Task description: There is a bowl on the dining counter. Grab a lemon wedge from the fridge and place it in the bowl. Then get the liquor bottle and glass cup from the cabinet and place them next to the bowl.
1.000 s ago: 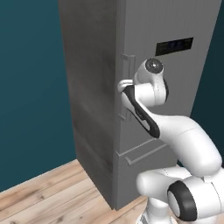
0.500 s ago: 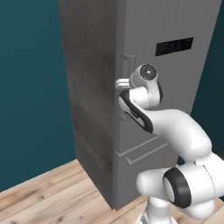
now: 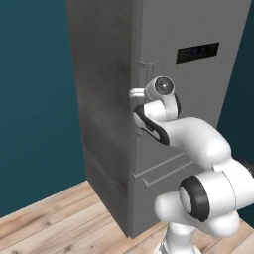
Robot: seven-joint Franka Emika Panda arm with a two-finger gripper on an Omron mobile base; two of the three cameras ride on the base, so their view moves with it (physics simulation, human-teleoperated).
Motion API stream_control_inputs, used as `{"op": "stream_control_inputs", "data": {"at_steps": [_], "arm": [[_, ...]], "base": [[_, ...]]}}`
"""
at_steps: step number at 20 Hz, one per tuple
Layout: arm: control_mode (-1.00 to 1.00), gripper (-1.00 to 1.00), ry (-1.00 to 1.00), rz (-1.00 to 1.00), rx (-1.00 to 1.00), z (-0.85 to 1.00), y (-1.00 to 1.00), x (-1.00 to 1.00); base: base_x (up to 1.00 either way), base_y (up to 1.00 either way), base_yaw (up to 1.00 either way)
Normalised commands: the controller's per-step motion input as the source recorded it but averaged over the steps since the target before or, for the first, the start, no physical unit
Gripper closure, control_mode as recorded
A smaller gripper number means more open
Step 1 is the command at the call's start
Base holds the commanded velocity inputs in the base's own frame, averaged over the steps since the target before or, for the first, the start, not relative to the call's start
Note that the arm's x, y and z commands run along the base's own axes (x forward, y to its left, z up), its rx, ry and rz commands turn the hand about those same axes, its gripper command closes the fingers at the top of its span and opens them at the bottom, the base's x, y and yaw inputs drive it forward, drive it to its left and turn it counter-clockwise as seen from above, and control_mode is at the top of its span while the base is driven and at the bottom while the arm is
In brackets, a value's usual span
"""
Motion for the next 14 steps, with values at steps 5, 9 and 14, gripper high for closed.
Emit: {"op": "stream_control_inputs", "data": {"at_steps": [5, 9, 14], "arm": [[-1.0, -1.0, -0.01, 0.0, 0.0, 0.0, -0.02, 0.55], [-1.0, 1.0, 0.0, 0.0, 0.0, 0.0, -0.01, 0.55], [-1.0, 1.0, -0.01, -0.01, 0.0, 0.0, -0.29, 0.18]], "base": [[0.0, 0.0, 0.0], [0.0, 0.0, 0.0], [0.0, 0.0, 0.0]]}}
